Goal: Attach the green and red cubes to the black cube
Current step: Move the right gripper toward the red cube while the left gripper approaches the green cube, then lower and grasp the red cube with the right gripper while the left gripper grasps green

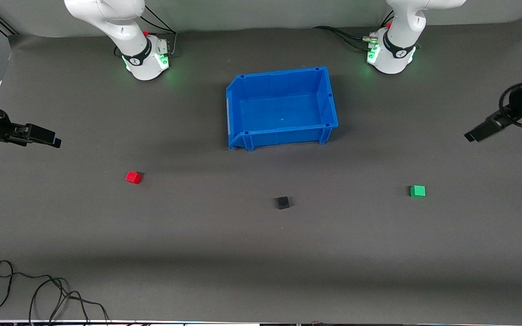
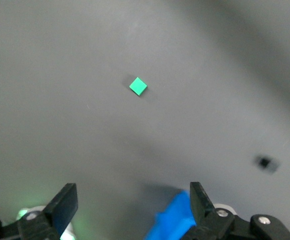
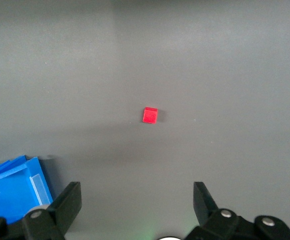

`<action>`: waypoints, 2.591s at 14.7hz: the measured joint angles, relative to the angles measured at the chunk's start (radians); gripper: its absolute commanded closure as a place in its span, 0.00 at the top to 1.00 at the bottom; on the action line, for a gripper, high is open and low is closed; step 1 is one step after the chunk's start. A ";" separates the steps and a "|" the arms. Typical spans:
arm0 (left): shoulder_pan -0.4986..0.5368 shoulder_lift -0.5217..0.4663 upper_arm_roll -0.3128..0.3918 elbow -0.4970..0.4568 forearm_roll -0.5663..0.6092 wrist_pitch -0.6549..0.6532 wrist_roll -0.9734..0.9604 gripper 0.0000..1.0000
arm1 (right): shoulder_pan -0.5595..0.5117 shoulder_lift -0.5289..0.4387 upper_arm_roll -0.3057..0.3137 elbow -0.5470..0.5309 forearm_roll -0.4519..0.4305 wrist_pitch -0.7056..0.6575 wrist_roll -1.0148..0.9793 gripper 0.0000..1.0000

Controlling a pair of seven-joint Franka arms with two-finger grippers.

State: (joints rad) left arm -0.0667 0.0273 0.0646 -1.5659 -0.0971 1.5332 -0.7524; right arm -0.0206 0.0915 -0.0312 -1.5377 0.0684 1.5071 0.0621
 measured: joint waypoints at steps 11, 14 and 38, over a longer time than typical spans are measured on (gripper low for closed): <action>0.197 0.191 0.010 -0.110 -0.268 0.238 -0.436 1.00 | 0.000 0.106 0.000 -0.265 0.000 0.260 0.000 0.99; 0.206 0.217 0.009 -0.256 -0.336 0.445 -0.436 1.00 | 0.000 0.188 0.000 -0.282 0.000 0.327 0.000 0.99; 0.149 0.474 -0.017 -0.522 -0.611 1.003 -0.070 0.49 | 0.074 0.391 -0.007 -0.558 0.001 0.885 0.102 0.87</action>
State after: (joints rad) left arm 0.0818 0.5014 0.0471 -2.0880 -0.7077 2.5361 -0.8220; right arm 0.0533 0.4823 -0.0386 -2.0952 0.0696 2.3923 0.1636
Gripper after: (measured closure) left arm 0.040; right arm 0.040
